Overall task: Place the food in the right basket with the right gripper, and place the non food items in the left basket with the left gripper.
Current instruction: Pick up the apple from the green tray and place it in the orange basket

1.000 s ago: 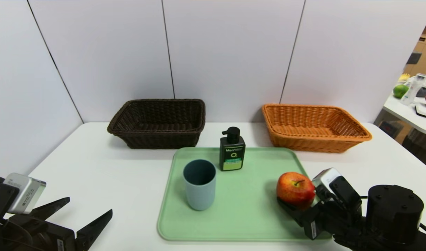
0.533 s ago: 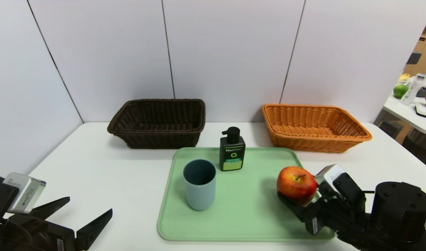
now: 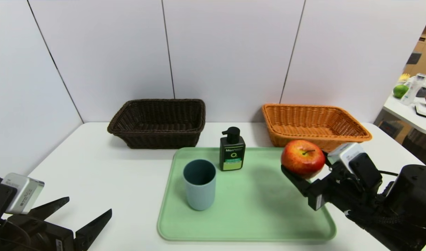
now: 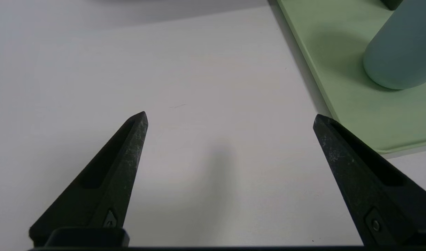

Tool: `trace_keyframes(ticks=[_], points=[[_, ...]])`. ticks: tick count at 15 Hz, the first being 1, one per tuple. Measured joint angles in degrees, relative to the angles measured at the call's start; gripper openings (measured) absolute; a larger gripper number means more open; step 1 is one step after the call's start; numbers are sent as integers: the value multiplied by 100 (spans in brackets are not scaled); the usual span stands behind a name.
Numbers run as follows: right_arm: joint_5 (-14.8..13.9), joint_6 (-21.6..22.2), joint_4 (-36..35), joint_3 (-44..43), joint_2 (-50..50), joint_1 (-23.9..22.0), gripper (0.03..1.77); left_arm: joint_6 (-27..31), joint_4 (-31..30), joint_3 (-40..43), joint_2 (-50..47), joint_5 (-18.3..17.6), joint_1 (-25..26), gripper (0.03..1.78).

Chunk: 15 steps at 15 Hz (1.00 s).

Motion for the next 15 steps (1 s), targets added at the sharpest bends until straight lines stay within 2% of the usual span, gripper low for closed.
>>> trace_keyframes(ticks=[3,7,15], points=[[-2,-55,629,-435,-324,-150,123,-11,0,-2,0,-2,-5,169],[43,-50,2227,-1276,-969,-347,123,-20,-11,-24,-2,-6,-6,169],[338,-138,3733,-2828,-1237,-1186,123,-37,-11,-55,-7,-16,-6,169]])
